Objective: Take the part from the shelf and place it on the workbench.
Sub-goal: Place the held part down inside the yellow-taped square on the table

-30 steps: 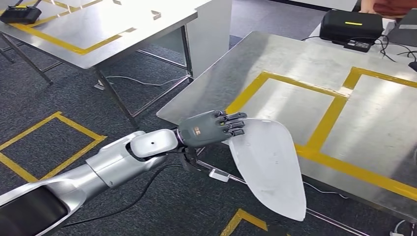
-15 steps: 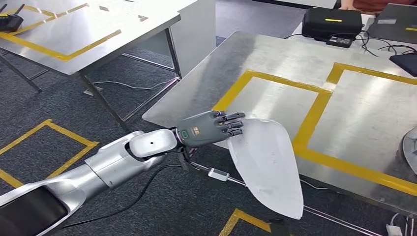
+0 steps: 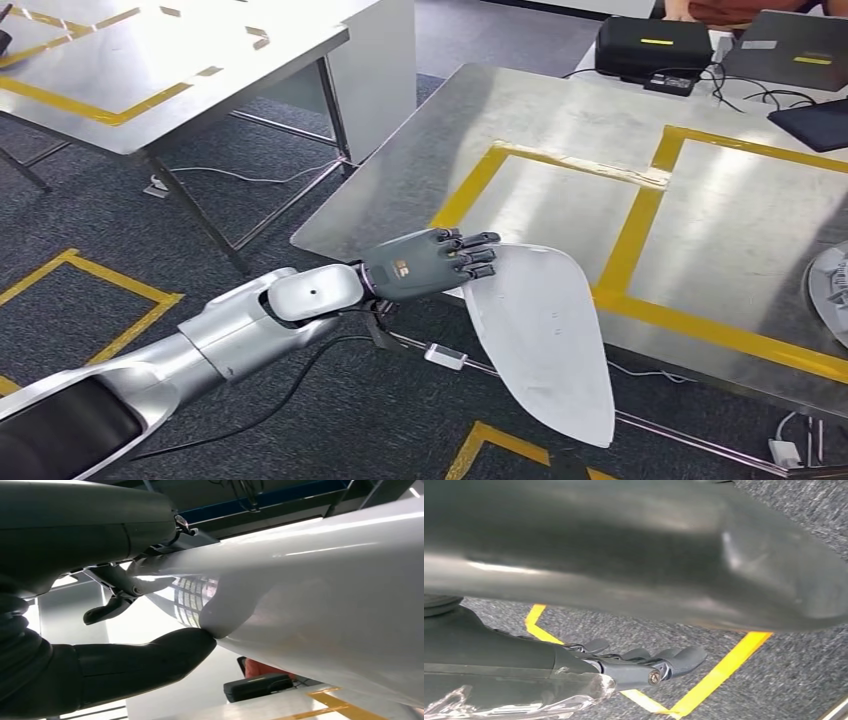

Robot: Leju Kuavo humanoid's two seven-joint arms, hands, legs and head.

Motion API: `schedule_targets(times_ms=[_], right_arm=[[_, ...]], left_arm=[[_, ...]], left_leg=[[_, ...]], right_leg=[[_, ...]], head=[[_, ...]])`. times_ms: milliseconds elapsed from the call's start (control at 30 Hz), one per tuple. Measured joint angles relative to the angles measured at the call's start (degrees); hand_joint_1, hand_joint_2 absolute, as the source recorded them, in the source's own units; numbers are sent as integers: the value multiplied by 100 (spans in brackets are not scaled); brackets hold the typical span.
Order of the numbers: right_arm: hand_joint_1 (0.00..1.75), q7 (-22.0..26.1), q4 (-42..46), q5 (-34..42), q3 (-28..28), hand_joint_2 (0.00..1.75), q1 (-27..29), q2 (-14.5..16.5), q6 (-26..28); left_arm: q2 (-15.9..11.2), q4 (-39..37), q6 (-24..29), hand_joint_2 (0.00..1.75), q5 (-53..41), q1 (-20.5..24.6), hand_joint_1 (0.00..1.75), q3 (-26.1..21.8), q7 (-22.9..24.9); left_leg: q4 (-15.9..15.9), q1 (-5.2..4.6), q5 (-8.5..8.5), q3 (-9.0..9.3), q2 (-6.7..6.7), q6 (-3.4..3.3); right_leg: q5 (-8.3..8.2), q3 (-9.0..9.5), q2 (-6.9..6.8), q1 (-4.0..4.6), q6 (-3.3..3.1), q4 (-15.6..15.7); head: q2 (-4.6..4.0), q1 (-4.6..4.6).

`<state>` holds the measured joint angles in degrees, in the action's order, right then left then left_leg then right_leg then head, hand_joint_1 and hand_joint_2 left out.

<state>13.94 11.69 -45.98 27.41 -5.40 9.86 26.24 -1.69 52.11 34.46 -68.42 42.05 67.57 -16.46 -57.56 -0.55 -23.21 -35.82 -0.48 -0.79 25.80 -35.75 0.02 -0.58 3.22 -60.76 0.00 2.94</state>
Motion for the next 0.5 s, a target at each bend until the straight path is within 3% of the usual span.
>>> schedule_targets(times_ms=[33, 133, 500], right_arm=[[0, -1, 1, -1, 0, 0, -8, -1, 2], [0, -3, 1, -5, 2, 0, -11, -4, 11], [0, -4, 1, -9, 3, 0, -9, -7, -4]], left_arm=[[0, -3, 1, 175, 1, 0, 169, 0, -1], [-3, -16, 1, 175, 2, -2, 169, 1, -1], [2, -28, -9, 175, 9, 0, 169, 2, -19]], left_leg=[[-9, -13, 2, -8, 0, -8], [-11, -28, 19, -21, 16, -50], [57, -23, 68, -14, 42, 54]], right_leg=[[-28, 84, -8, 7, -7, 151], [-54, 99, 25, 8, 11, 195], [-69, 72, 50, 15, -52, 192]], head=[[1, 2], [1, 7], [0, 4]])
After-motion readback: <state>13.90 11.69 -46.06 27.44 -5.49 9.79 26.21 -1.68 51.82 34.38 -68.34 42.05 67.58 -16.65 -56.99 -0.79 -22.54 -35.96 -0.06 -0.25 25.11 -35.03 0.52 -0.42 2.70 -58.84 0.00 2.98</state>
